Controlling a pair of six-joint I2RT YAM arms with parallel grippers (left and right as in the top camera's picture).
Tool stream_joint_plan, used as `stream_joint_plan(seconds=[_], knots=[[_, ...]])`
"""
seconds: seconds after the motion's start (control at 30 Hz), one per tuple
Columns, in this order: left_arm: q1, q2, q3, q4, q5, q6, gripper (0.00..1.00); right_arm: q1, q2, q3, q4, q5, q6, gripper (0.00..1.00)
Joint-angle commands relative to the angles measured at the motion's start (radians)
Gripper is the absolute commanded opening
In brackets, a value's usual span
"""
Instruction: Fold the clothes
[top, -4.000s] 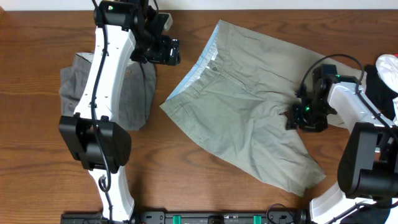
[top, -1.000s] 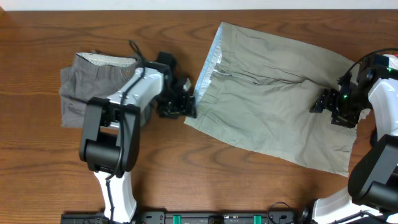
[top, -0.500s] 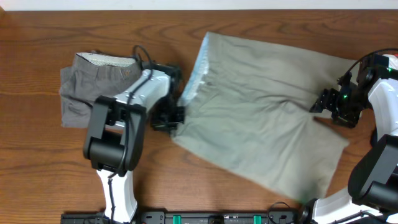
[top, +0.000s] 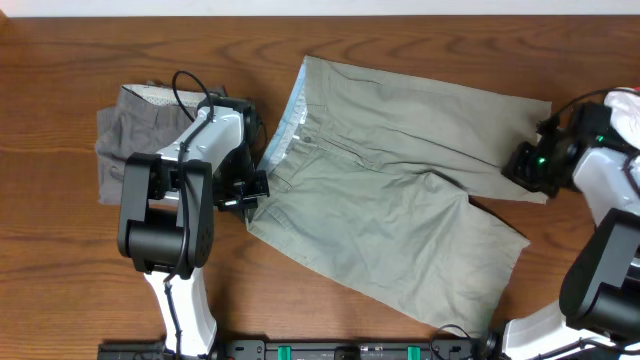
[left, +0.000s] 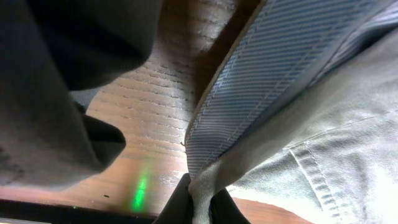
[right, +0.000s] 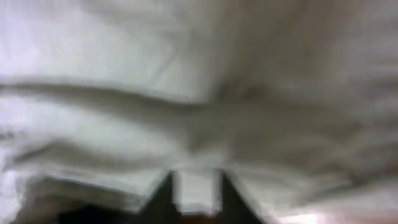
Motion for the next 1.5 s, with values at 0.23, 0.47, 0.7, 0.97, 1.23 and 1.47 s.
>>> stream_joint_plan(seconds=[0.23,0.47,0.7,0.97,1.23,1.47], knots=[[0.019,0.014,-0.003,-0.026,-0.089,0.005,0.06,-0.013,0.024,-0.159,0.34,0.23,0.198,0.01],[0.043,0.014,-0.003,-0.023,-0.089,0.006,0.09,-0.013,0.09,-0.148,0.478,0.208,0.309,0.01],[0.043,0.014,-0.003,-0.02,-0.088,0.01,0.17,-0.012,0.156,-0.107,0.454,0.142,0.315,0.01],[0.043,0.013,0.001,-0.021,-0.087,0.01,0.46,-0.01,0.161,-0.103,0.347,0.146,0.273,0.01],[0.043,-0.038,0.051,-0.056,-0.072,0.009,0.58,-0.011,0.316,-0.07,0.567,0.203,0.428,0.01],[0.041,-0.145,0.066,-0.019,0.063,0.07,0.67,-0.01,0.534,0.15,0.566,-0.033,0.41,0.01]])
